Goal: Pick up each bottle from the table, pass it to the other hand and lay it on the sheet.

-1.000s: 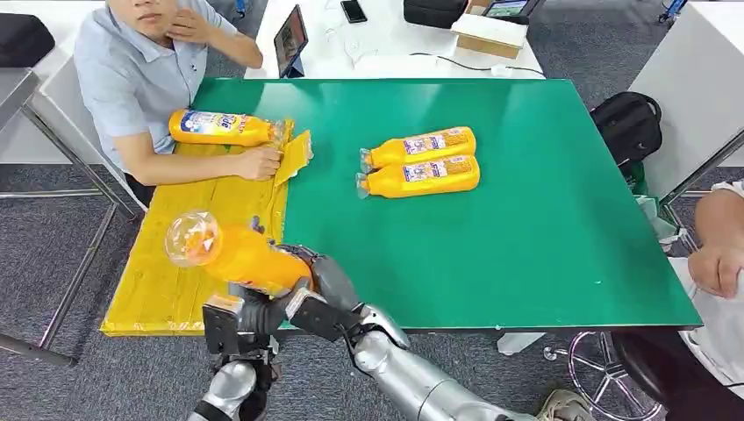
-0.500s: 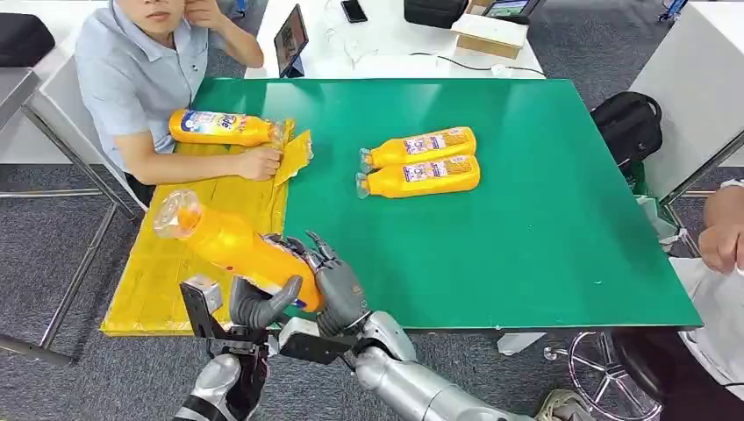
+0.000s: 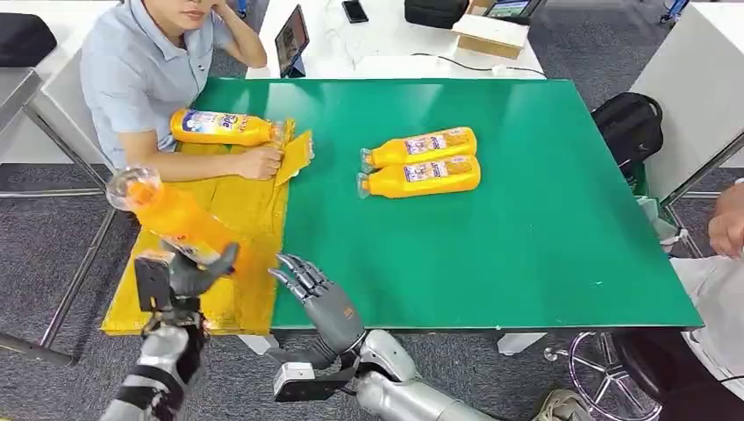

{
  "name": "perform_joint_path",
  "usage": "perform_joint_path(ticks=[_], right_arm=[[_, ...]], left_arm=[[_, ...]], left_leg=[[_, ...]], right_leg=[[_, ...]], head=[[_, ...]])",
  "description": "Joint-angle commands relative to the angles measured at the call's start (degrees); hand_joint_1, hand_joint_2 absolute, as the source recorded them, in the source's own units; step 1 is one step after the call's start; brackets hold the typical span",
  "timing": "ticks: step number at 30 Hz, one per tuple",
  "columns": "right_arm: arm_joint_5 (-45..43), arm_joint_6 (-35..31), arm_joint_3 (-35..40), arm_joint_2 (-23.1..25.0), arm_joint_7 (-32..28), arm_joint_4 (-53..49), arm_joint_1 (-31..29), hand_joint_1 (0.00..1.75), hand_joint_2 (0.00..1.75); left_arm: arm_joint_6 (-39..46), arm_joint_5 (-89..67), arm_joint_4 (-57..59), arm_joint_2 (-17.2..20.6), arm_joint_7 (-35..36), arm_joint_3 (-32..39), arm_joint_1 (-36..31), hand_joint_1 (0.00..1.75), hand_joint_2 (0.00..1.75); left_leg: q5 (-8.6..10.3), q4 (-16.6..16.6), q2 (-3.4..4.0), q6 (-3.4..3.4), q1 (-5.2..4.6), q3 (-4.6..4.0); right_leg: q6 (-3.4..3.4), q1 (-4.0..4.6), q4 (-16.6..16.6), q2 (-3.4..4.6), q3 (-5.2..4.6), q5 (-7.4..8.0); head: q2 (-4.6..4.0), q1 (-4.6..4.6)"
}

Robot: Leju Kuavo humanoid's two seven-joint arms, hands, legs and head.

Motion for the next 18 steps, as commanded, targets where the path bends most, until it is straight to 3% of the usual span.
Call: perform_joint_path(ticks=[1, 2, 3, 4, 6, 7, 9, 12, 18], right_arm=[[-3.9, 0.1, 5.7, -1.9, 0.0, -1.0, -2.5, 0.0, 0.0], [-4.3, 0.1, 5.9, -1.6, 0.0, -0.4, -2.8, 0.0, 0.0], [-6.4, 1.0, 7.6, -1.8, 0.0, -1.2, -3.2, 0.0, 0.0], [-6.5, 1.0, 7.7, -1.7, 0.0, -1.0, -3.3, 0.0, 0.0], [-7.9, 2.6, 8.5, -2.1, 0.0, -2.4, -3.0, 0.0, 0.0], [-7.9, 2.6, 8.5, -2.1, 0.0, -2.4, -3.0, 0.0, 0.0], [-8.2, 3.5, 8.9, -2.5, 0.0, -3.2, -2.7, 0.0, 0.0], [-8.5, 4.7, 8.8, -3.5, 0.0, -5.0, -2.1, 0.0, 0.0], [-8.8, 5.4, 8.6, -3.8, 0.0, -5.6, -1.8, 0.0, 0.0]], left_arm=[[12.9, -12.3, 22.3, 3.1, -1.7, 1.9, -14.6, 1.75, 1.75], [14.2, -14.4, 24.9, 3.2, -1.1, 1.0, -16.4, 1.75, 1.75], [18.2, -33.2, 31.0, 3.8, 5.2, 1.8, -19.6, 1.75, 1.75], [18.2, -34.4, 32.5, 3.7, 5.7, 1.4, -20.4, 1.75, 1.75], [16.1, -44.4, 43.6, 4.6, 12.8, -6.1, -26.5, 1.75, 1.75], [16.1, -44.4, 43.6, 4.6, 12.8, -6.1, -26.5, 1.75, 1.75], [9.0, -53.0, 47.1, 6.3, 18.9, -13.2, -29.4, 1.75, 1.75], [-2.9, -57.8, 48.0, 8.3, 21.1, -18.0, -30.9, 1.75, 1.75], [-6.7, -58.7, 47.7, 8.6, 21.5, -19.1, -31.2, 1.75, 1.75]], left_leg=[[0.04, 0.0, -0.07, -0.08, 0.1, 0.05], [0.09, 0.0, -0.16, -0.06, 0.06, 0.02], [0.08, 0.0, -0.14, -0.05, 0.03, 0.03], [0.09, 0.0, -0.24, -0.08, 0.08, 0.03], [0.06, 0.1, -0.14, -0.09, 0.1, 0.04], [0.09, 0.0, -0.25, -0.09, 0.09, 0.05], [0.08, 0.0, -0.16, -0.05, 0.01, 0.01], [0.03, 0.1, -0.06, -0.1, 0.13, 0.0], [0.02, 0.0, 0.01, -0.11, 0.17, 0.13]], right_leg=[[-0.12, 0.11, 0.0, -0.16, 0.13, 0.02], [-0.09, 0.06, 0.0, -0.23, 0.12, 0.0], [-0.07, 0.04, 0.0, -0.18, 0.09, -0.01], [-0.12, 0.09, 0.0, -0.32, 0.17, -0.02], [-0.13, 0.11, 0.0, -0.22, 0.15, -0.02], [-0.13, 0.1, 0.0, -0.33, 0.19, -0.03], [-0.08, 0.02, 0.0, -0.2, 0.08, -0.01], [-0.14, 0.14, 0.0, -0.14, 0.09, -0.01], [-0.15, 0.18, 0.0, -0.13, 0.2, -0.01]], head=[[0.0, 0.0], [0.0, 0.0], [0.0, 0.0], [0.0, 0.0], [0.0, 0.0], [0.0, 0.02], [0.0, 0.0], [0.0, 0.0], [0.0, 0.02]])
